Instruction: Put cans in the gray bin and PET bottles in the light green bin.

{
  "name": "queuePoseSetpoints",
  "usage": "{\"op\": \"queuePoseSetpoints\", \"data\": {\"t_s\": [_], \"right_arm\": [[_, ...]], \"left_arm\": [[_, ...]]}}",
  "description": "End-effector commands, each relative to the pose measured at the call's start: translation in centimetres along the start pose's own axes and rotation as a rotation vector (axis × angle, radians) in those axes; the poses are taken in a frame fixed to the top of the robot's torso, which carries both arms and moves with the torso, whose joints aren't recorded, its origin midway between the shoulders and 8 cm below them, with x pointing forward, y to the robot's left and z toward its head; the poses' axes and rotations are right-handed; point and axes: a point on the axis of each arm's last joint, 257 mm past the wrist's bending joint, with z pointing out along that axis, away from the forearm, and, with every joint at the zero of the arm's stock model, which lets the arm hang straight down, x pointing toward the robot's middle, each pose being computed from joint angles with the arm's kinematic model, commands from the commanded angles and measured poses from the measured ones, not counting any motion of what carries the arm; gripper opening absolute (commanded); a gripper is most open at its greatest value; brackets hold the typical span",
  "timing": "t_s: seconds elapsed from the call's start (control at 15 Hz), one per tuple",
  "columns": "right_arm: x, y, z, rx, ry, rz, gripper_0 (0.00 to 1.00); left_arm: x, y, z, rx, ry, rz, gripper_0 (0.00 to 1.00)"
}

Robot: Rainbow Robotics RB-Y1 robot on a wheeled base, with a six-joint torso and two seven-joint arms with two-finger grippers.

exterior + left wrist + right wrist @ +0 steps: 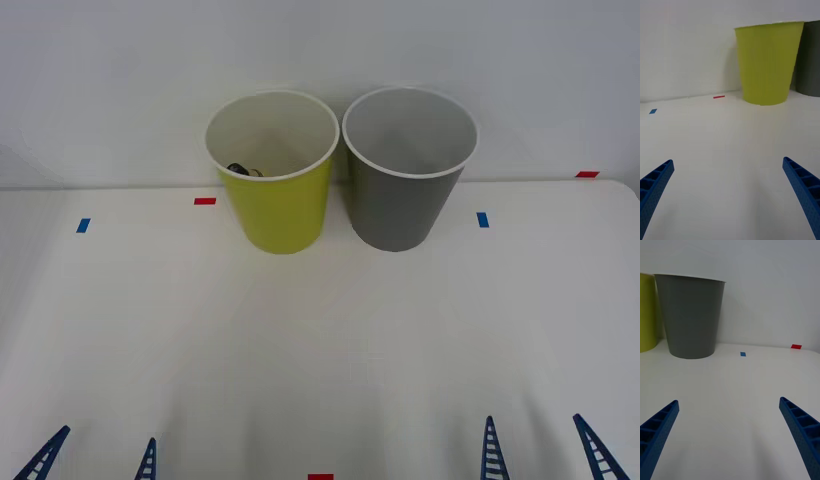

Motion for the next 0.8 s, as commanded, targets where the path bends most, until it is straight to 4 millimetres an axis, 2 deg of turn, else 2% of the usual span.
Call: {"op": "queuePoseSetpoints", "data": {"t_s": [0.07, 0.33, 0.8], "right_arm": [[0.0, 0.0, 0.0, 0.0, 0.0, 0.0, 0.93], [0.0, 0.0, 0.0, 0.0, 0.0, 0.0, 0.93], [0.0, 0.0, 0.0, 0.0, 0.0, 0.0, 0.93]], "left_arm": [[0.22, 0.56, -0.65, -0.025, 0.01, -0.039, 1.0], [1.08, 0.2, -1.18, -0.02, 0.024, -0.034, 1.0], [1.08, 0.14, -1.15, -0.02, 0.023, -0.026, 1.0]]}}
